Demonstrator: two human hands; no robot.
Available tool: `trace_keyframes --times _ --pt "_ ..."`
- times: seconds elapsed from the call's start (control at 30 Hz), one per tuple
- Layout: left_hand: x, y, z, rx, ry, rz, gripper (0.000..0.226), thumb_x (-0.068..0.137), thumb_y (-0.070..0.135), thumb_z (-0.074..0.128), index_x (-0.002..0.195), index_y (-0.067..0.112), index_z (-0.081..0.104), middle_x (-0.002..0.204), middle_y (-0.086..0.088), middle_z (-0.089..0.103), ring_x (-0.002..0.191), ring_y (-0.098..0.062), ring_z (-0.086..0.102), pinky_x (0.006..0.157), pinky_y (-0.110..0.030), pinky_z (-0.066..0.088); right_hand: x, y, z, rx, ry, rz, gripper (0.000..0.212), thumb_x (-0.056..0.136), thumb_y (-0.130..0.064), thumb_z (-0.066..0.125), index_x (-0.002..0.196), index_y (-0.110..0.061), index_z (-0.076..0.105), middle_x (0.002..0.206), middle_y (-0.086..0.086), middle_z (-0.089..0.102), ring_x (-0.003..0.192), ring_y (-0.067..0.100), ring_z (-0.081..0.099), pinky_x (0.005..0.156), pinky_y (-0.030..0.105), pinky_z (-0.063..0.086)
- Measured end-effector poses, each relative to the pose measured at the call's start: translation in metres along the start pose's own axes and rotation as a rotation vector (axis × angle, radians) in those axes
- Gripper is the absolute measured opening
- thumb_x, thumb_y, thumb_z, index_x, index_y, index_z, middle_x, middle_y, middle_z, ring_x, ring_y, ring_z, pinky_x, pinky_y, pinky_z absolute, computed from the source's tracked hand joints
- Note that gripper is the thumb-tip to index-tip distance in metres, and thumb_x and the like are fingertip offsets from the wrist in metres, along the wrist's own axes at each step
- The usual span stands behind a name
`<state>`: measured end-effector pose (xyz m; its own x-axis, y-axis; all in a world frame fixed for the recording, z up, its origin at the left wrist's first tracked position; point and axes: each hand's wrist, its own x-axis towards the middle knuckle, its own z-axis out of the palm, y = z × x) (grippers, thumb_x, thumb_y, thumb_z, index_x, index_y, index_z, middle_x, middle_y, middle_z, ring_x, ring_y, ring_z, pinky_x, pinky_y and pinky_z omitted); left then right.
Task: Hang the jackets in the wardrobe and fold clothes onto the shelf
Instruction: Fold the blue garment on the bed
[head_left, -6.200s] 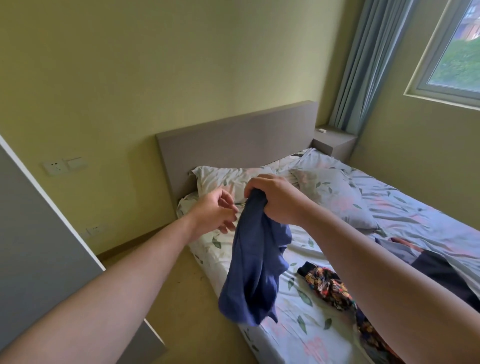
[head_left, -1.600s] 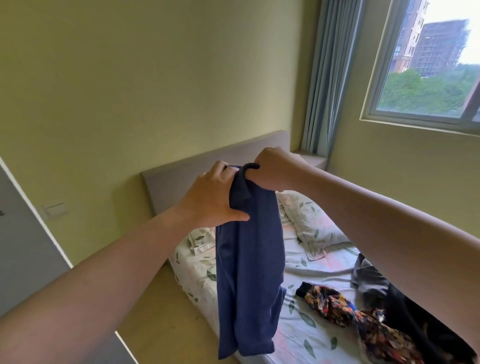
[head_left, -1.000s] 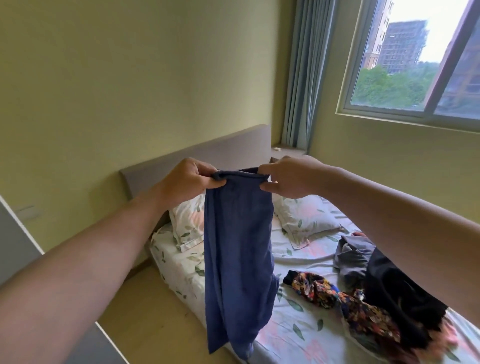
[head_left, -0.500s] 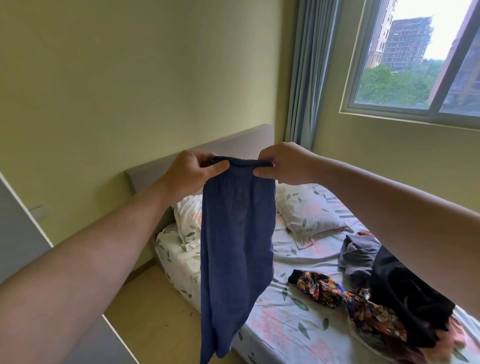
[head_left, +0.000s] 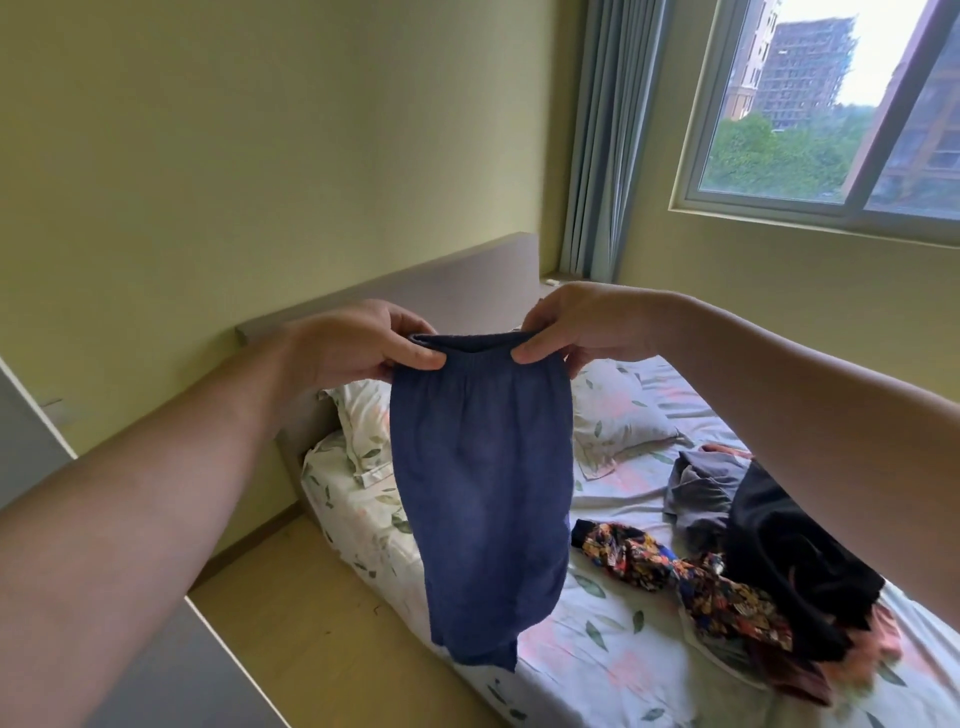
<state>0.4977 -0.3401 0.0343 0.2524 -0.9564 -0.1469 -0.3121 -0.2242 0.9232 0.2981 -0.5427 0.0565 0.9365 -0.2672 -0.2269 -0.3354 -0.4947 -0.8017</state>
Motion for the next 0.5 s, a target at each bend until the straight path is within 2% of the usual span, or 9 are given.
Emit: trace_keyframes --times 0.1,0.17,0.27,0.33,0.4,0.43,0.5 --pt "0.002 0.001 0.003 -0.112 -0.194 -0.051 0.02 0.073 0.007 0.077 0.091 0.006 0.069 0.09 -0.008 0.07 0.084 -0.018 0.069 0.071 -0.026 0.058 0.0 0.006 -0.003 0.166 -0.213 0.047 0.033 0.082 -0.014 0.076 0.107 -0.004 0.059 0.103 0.018 0.064 0.093 0.028 0.064 0.073 0.032 0.058" --pt "0.008 0.0 0.005 -0.196 -0.275 -0.085 0.024 0.07 0.003 0.076 0.092 0.005 0.067 0.09 -0.01 0.07 0.082 -0.02 0.07 0.07 -0.027 0.059 0.004 0.011 -0.007 0.237 -0.289 0.067 0.025 0.082 -0.009 0.071 0.102 -0.004 0.057 0.102 0.017 0.065 0.09 0.026 0.067 0.073 0.032 0.06" --pt "0.025 -0.006 0.004 -0.268 -0.348 -0.167 0.035 0.078 0.001 0.071 0.112 -0.001 0.066 0.103 -0.015 0.072 0.089 -0.024 0.073 0.075 -0.03 0.061 0.02 0.019 -0.014 0.305 -0.334 0.101 0.007 0.084 -0.004 0.064 0.089 -0.007 0.06 0.095 0.011 0.07 0.086 0.022 0.07 0.073 0.032 0.061" --pt "0.044 -0.016 0.0 -0.267 -0.382 -0.219 0.047 0.08 0.012 0.078 0.122 -0.004 0.066 0.112 -0.016 0.072 0.095 -0.024 0.073 0.077 -0.031 0.061 0.038 0.028 -0.019 0.308 -0.31 0.125 0.008 0.086 -0.002 0.061 0.083 -0.01 0.06 0.089 0.009 0.071 0.08 0.021 0.07 0.064 0.029 0.059" --pt "0.067 -0.027 -0.006 -0.243 -0.369 -0.289 0.058 0.075 0.024 0.087 0.122 -0.004 0.067 0.115 -0.018 0.071 0.098 -0.024 0.073 0.08 -0.033 0.061 0.063 0.04 -0.025 0.266 -0.261 0.167 0.016 0.091 -0.002 0.058 0.077 -0.012 0.06 0.083 0.007 0.07 0.072 0.019 0.07 0.055 0.026 0.056" --pt "0.081 -0.033 -0.009 -0.215 -0.332 -0.333 0.056 0.077 0.024 0.086 0.121 -0.004 0.067 0.116 -0.018 0.071 0.099 -0.024 0.073 0.082 -0.035 0.061 0.078 0.048 -0.027 0.239 -0.247 0.185 0.018 0.092 -0.004 0.059 0.076 -0.012 0.062 0.083 0.007 0.07 0.071 0.019 0.069 0.055 0.025 0.054" --pt "0.112 -0.044 -0.017 -0.099 -0.222 -0.417 0.041 0.087 0.016 0.076 0.123 -0.001 0.065 0.119 -0.017 0.071 0.105 -0.026 0.071 0.091 -0.039 0.059 0.112 0.065 -0.034 0.176 -0.21 0.211 0.014 0.09 -0.01 0.066 0.077 -0.014 0.065 0.088 0.008 0.069 0.077 0.02 0.066 0.064 0.027 0.052"
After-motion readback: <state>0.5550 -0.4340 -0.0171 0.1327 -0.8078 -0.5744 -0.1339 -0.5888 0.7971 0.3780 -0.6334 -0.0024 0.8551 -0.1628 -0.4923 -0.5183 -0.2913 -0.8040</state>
